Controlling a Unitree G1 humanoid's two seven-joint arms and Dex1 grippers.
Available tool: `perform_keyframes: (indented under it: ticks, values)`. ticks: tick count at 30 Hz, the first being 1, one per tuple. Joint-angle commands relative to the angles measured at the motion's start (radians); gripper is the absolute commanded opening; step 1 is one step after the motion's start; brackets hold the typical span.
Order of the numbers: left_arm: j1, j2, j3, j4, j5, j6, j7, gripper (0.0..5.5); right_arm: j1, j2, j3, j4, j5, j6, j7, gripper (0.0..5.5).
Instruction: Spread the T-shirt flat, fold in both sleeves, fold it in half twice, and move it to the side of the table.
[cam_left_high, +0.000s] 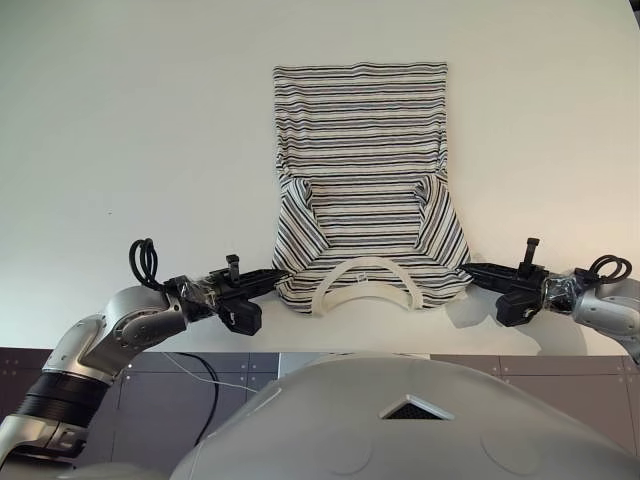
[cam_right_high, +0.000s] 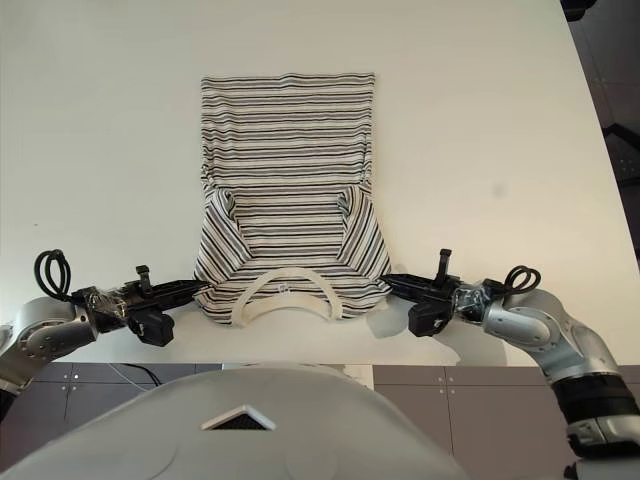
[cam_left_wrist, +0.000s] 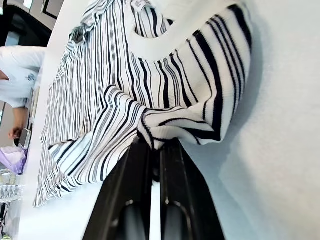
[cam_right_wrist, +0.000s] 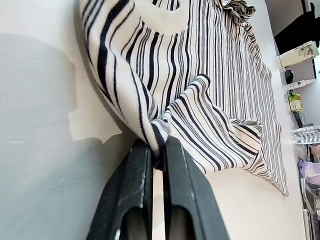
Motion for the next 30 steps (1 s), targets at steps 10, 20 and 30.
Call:
perform_keyframes:
  ticks: [10, 20, 30]
  values:
    - [0.227, 0.234, 0.176, -0.394, -0.556, 0.381, -0.348, 0.10, 0.328, -0.419, -0.243, -0.539, 0.683, 0.460, 0.383, 0.12]
    - [0.343, 0.235, 0.566, -0.669, -1.096, 0.827, -0.525, 0.10, 0.401, -0.344, -0.685, -0.749, 1.071, 1.022, 0.675, 0.12]
    - [-0.407, -0.065, 0.115, -0.348, -0.776, 1.097, -0.238, 0.10, -0.437, -0.129, -0.156, -0.273, 0.886, 1.221, 0.727, 0.12]
